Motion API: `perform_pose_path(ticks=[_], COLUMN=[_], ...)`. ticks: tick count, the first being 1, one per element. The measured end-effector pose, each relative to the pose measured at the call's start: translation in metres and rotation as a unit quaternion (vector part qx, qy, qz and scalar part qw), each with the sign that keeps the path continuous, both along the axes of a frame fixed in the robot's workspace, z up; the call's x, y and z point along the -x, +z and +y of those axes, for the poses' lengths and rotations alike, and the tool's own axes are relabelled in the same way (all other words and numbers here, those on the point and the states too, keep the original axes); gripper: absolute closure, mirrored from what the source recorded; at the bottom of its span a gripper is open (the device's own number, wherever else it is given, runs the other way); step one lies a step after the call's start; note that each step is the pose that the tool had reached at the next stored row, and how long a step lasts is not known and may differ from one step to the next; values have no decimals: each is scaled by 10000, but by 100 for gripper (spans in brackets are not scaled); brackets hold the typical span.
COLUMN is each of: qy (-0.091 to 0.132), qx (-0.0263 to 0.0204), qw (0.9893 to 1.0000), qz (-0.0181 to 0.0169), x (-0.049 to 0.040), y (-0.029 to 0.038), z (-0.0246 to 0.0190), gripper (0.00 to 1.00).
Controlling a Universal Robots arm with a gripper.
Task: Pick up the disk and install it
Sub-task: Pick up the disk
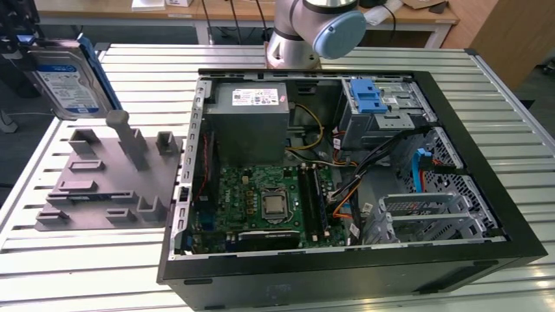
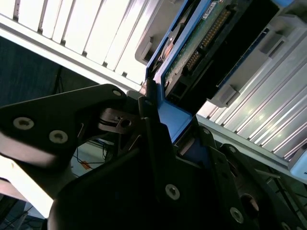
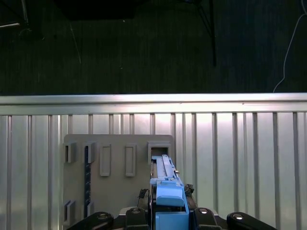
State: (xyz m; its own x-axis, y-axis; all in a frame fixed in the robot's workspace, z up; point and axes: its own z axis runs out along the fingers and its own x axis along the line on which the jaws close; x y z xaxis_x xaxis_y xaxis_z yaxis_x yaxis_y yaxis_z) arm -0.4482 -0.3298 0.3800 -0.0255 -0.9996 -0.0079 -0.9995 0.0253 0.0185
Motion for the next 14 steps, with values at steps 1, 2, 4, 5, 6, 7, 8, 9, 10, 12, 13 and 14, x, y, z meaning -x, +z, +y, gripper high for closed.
perform_pose_path(ticks=[1, 2, 4, 5, 6, 7, 8, 9, 10, 12, 13, 14], qy=[0, 0, 0, 0, 0, 0, 0, 0, 0, 0, 0, 0], qx=[0, 0, 0, 0, 0, 0, 0, 0, 0, 0, 0, 0], qw=[10000, 10000, 10000, 10000, 10000, 10000, 10000, 10000, 10000, 10000, 10000, 10000], qz=[1, 0, 1, 1, 0, 0, 0, 1, 1, 0, 0, 0], x=[0, 0, 0, 0, 0, 0, 0, 0, 0, 0, 0, 0], y=[7, 14, 28, 35, 43, 50, 57, 65, 73, 88, 96, 104], z=[0, 0, 0, 0, 0, 0, 0, 0, 0, 0, 0, 0], gripper=[64, 64, 64, 64, 64, 64, 64, 64, 64, 64, 64, 64])
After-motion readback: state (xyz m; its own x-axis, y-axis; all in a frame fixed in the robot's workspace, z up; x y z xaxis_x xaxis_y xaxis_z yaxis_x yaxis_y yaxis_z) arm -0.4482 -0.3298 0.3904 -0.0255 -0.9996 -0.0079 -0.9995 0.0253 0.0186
